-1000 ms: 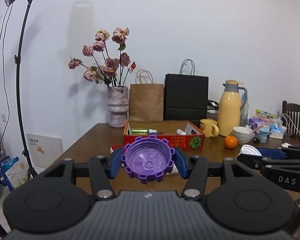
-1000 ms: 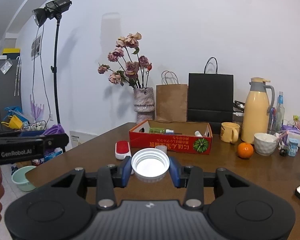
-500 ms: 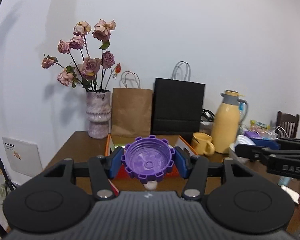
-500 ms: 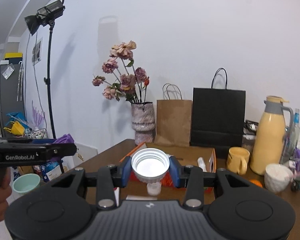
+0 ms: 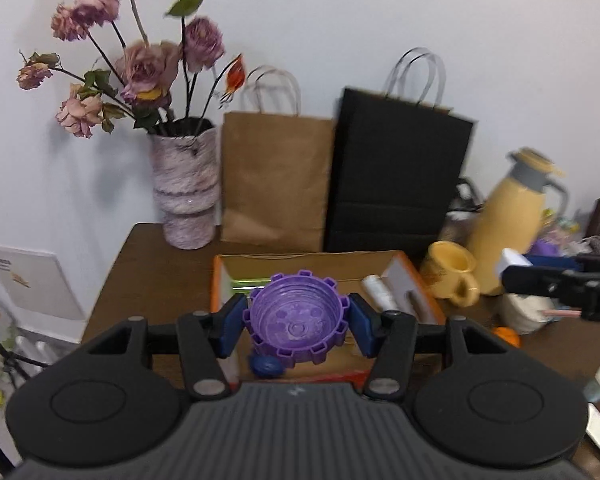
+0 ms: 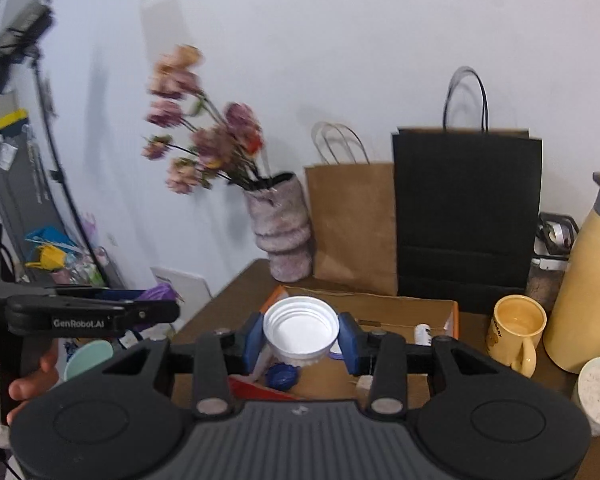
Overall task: Organize rigid objects
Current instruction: 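Lower and release the purple cap into the box with left tool while right tool releases the white cap, then withdraw both tools from the box back above the table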
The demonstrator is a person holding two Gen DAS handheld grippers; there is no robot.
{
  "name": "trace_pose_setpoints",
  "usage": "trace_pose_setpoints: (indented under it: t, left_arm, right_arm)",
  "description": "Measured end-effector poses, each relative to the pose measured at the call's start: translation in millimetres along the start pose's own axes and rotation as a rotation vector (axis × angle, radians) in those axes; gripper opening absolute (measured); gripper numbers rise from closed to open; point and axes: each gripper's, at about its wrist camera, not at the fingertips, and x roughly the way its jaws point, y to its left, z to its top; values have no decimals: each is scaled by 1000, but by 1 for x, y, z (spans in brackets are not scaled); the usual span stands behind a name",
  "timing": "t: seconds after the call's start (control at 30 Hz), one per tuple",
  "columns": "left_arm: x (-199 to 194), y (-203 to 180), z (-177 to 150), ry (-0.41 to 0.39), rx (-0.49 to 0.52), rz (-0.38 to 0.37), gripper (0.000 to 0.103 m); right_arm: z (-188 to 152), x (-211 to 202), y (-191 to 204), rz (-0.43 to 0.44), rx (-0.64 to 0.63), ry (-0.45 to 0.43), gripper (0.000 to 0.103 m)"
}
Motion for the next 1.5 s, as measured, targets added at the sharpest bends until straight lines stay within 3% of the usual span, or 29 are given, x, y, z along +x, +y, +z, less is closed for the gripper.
trace_pose_setpoints:
  t: [0.17, 0.33, 0.57, 0.7, 0.8, 0.97, 1.0, 1.1, 1.13, 1.23, 1.3, 1.5]
  left_arm:
    - [64, 14, 26, 121, -21, 8, 55]
    - [147, 30, 36, 261, -57, 26, 55]
    - [260, 35, 10, 444, -71, 87, 55]
    - [300, 45, -6, 514, -93, 119, 55]
    - [308, 38, -5, 522, -59, 98, 55]
    - [317, 31, -3, 537, -36, 143, 58]
    - [317, 32, -3, 538, -38, 150, 60]
    - [317, 31, -2, 523, -45, 178, 75]
    - [316, 30, -1, 520, -48, 182, 76]
    - [308, 27, 2, 520, -42, 190, 78]
    - [299, 27, 6, 509, -50, 197, 85]
    - [252, 25, 19, 462, -61, 197, 94]
  right_arm:
    - [21, 74, -23, -5, 50, 160, 39]
    - [20, 159, -49, -94, 57, 306, 39]
    - [-12, 265, -96, -187, 122, 486, 39]
    - [-26, 299, -112, -218, 129, 535, 39]
    - [-34, 314, -120, -222, 134, 558, 39]
    - [-38, 321, -123, -210, 145, 560, 39]
    - [-38, 321, -122, -211, 148, 552, 42]
    - [-37, 320, -124, -198, 183, 553, 66]
    - [-36, 319, -123, -199, 191, 552, 69]
    - [-30, 312, -117, -202, 171, 537, 69]
    - [-24, 303, -113, -203, 169, 524, 70]
    - [-8, 253, -99, -223, 151, 470, 72]
